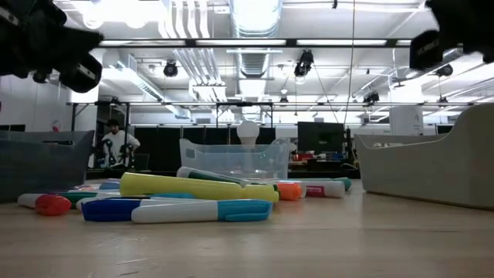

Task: Pick & Place Markers
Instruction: Put the light blue highlighter into the gray bin

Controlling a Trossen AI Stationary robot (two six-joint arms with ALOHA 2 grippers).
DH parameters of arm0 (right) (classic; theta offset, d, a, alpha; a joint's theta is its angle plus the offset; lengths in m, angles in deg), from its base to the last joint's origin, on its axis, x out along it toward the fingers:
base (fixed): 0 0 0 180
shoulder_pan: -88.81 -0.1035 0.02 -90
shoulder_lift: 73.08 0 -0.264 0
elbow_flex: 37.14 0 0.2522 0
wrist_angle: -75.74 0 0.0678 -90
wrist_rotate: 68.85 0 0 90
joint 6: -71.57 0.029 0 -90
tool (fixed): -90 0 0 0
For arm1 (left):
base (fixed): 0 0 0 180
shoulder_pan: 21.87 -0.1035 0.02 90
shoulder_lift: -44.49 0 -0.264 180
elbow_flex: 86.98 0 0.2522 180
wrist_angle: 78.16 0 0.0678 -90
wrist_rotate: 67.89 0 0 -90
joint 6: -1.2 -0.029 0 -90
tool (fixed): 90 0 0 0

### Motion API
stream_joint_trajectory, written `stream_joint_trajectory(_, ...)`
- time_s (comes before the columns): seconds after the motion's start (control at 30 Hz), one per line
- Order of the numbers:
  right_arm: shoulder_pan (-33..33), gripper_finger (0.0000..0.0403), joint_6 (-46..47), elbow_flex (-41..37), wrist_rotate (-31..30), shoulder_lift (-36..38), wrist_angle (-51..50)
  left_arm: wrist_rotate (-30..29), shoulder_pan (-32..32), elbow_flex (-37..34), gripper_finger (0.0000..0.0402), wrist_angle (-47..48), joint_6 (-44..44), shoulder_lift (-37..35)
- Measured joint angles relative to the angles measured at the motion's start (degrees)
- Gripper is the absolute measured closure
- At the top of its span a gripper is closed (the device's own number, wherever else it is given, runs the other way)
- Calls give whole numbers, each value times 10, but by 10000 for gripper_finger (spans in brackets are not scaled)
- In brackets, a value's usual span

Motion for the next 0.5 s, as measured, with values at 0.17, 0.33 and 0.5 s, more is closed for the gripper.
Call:
stream_joint_trajectory(0.17, 0, 394, 71, 0, 2, 1, 109, 0, 0, 0, 402, -50, 79, 0)
stream_joint_trajectory(0.33, 0, 394, 43, 0, 2, -4, 104, 1, 0, 0, 402, -63, 65, 0)
stream_joint_trajectory(0.5, 0, 394, 10, 0, -34, -36, 90, 2, 0, 0, 402, -63, 49, 1)
